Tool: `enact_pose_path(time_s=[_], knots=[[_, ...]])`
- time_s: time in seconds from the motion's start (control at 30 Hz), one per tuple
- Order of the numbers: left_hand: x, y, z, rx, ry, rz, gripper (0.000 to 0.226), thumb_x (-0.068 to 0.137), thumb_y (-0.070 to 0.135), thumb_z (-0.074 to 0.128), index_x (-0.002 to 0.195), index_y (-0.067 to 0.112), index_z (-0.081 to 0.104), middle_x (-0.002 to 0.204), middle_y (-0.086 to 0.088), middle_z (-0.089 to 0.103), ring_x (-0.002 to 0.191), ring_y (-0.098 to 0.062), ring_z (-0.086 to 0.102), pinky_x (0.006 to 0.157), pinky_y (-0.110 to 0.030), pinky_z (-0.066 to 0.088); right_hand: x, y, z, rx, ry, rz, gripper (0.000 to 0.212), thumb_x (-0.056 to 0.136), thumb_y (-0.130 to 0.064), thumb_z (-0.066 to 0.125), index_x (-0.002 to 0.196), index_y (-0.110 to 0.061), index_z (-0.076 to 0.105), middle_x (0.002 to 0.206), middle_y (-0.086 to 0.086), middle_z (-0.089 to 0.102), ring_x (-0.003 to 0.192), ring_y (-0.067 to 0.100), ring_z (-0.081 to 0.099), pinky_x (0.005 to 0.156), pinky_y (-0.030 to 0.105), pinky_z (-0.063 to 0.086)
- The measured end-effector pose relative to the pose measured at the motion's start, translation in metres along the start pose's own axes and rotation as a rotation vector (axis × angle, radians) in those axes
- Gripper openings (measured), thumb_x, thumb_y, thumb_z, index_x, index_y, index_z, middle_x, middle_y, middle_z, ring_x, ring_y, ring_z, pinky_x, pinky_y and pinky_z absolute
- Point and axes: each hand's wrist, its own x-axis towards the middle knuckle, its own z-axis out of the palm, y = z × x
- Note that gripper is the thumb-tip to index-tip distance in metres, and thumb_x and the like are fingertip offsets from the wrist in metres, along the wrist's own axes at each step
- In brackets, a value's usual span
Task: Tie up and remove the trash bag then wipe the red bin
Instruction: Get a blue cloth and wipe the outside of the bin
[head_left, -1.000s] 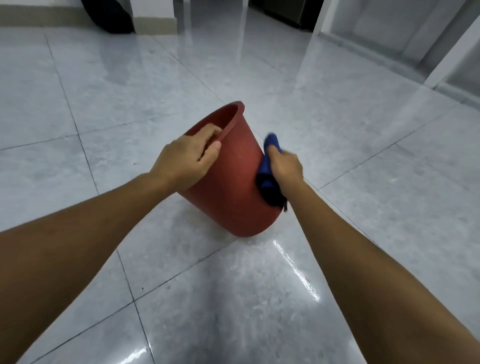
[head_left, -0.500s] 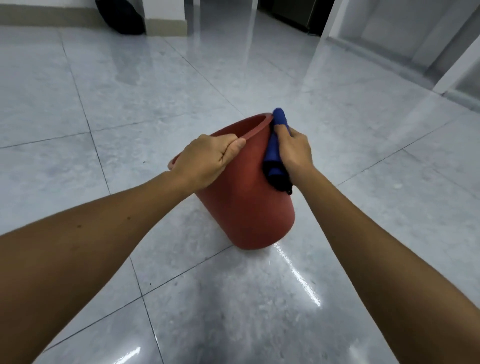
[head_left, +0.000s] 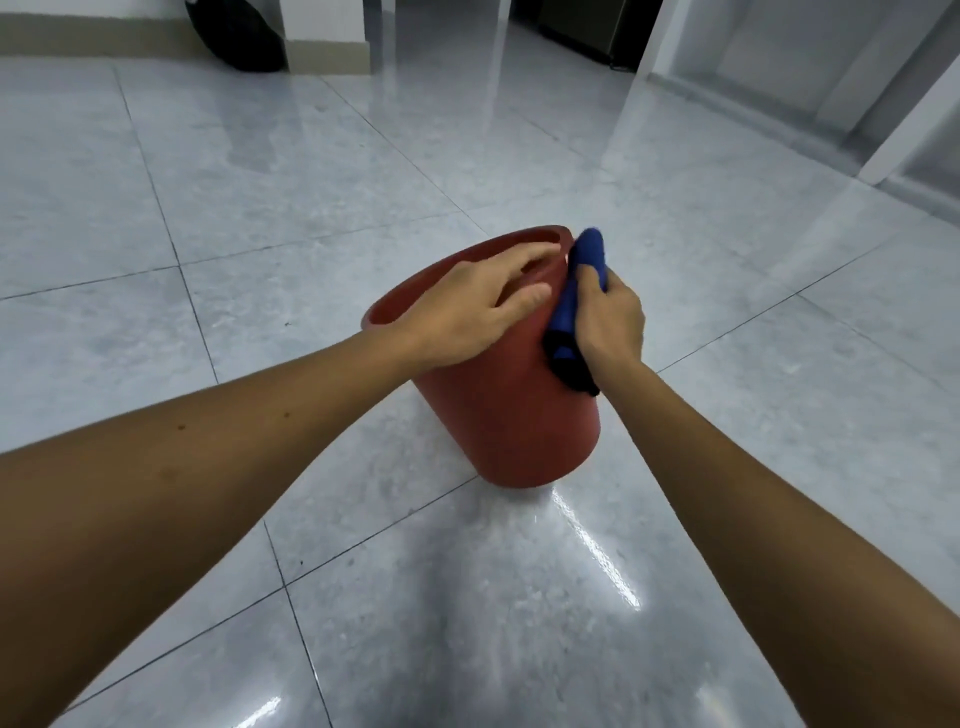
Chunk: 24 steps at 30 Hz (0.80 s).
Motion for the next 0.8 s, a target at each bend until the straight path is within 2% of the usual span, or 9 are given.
enact_pose_path(time_s=[0.03, 0.1, 0.2, 0.27, 0.37, 0.43, 0.5, 0.7, 0.8], knots=[[-0.008, -0.005, -0.002, -0.025, -0.048, 0.016, 0.045, 0.094, 0.045, 0.042, 0.138, 0.036, 0.037, 0.126, 0.011, 0.06, 0.11, -0.002, 0.056, 0.089, -0.018, 0.042, 0.004, 0.013, -0.008, -0.034, -0.025, 0.052, 0.037, 0.091, -0.05, 0.039, 0.081, -0.024, 0.062, 0.096, 0.008, 0.065, 0.081, 0.025, 0.06, 0.064, 0.03, 0.041], [-0.029, -0.023, -0.008, 0.096, -0.112, -0.016, 0.042, 0.094, 0.051, 0.035, 0.131, 0.033, 0.038, 0.119, 0.008, 0.062, 0.106, -0.01, 0.058, 0.087, -0.027, 0.046, 0.004, 0.044, -0.018, -0.134, -0.11, 0.226, 0.043, 0.095, -0.05, 0.037, 0.086, -0.017, 0.063, 0.1, 0.015, 0.064, 0.084, 0.03, 0.058, 0.07, 0.028, 0.039], [-0.046, -0.036, -0.019, 0.316, -0.133, -0.022, 0.04, 0.084, 0.066, 0.019, 0.09, 0.031, 0.036, 0.069, 0.005, 0.054, 0.064, -0.019, 0.056, 0.057, -0.033, 0.041, -0.009, 0.064, -0.017, -0.166, -0.169, 0.396, 0.049, 0.094, -0.047, 0.034, 0.1, -0.007, 0.063, 0.116, 0.022, 0.063, 0.098, 0.035, 0.056, 0.083, 0.035, 0.044], [-0.037, -0.03, -0.016, 0.361, -0.092, 0.017, 0.044, 0.081, 0.068, 0.015, 0.087, 0.029, 0.034, 0.065, 0.002, 0.053, 0.06, -0.023, 0.055, 0.055, -0.035, 0.042, -0.013, 0.048, -0.012, -0.149, -0.158, 0.314, 0.047, 0.091, -0.047, 0.034, 0.099, -0.012, 0.065, 0.116, 0.02, 0.062, 0.104, 0.035, 0.058, 0.09, 0.04, 0.047], [-0.024, -0.02, -0.005, 0.39, -0.022, 0.065, 0.049, 0.088, 0.06, 0.02, 0.095, 0.018, 0.043, 0.072, -0.006, 0.06, 0.065, -0.032, 0.058, 0.059, -0.037, 0.044, -0.011, 0.009, -0.006, 0.035, -0.142, 0.03, 0.03, 0.087, -0.043, 0.042, 0.081, -0.024, 0.064, 0.103, 0.009, 0.067, 0.086, 0.022, 0.064, 0.072, 0.035, 0.048], [-0.021, -0.021, -0.005, 0.395, 0.001, 0.078, 0.041, 0.094, 0.051, 0.027, 0.097, 0.015, 0.046, 0.074, -0.009, 0.063, 0.067, -0.033, 0.06, 0.062, -0.039, 0.047, -0.004, -0.009, -0.005, 0.108, -0.144, -0.082, 0.029, 0.086, -0.042, 0.045, 0.086, -0.021, 0.067, 0.095, 0.005, 0.069, 0.077, 0.016, 0.064, 0.064, 0.033, 0.048], [-0.022, -0.023, -0.008, 0.363, -0.002, 0.061, 0.032, 0.095, 0.048, 0.029, 0.09, 0.02, 0.043, 0.067, 0.0, 0.057, 0.063, -0.027, 0.057, 0.059, -0.034, 0.043, 0.003, -0.006, -0.006, 0.093, -0.168, -0.085, 0.028, 0.088, -0.041, 0.046, 0.089, -0.024, 0.067, 0.085, -0.002, 0.068, 0.072, 0.012, 0.062, 0.06, 0.028, 0.045], [-0.016, -0.024, -0.015, 0.319, -0.016, -0.031, 0.032, 0.094, 0.053, 0.029, 0.084, 0.026, 0.044, 0.059, 0.012, 0.048, 0.055, -0.003, 0.047, 0.051, -0.02, 0.032, 0.002, 0.042, -0.015, -0.107, -0.26, 0.413, 0.041, 0.094, -0.045, 0.039, 0.094, -0.008, 0.056, 0.076, 0.007, 0.055, 0.078, 0.028, 0.055, 0.073, 0.032, 0.041], [-0.01, -0.022, -0.019, 0.305, -0.027, -0.037, 0.035, 0.094, 0.053, 0.029, 0.083, 0.024, 0.047, 0.061, 0.012, 0.049, 0.058, -0.009, 0.05, 0.053, -0.024, 0.035, 0.004, 0.028, -0.019, -0.012, -0.304, 0.451, 0.039, 0.09, -0.045, 0.05, 0.097, -0.008, 0.059, 0.085, 0.009, 0.061, 0.078, 0.027, 0.058, 0.07, 0.03, 0.043]])
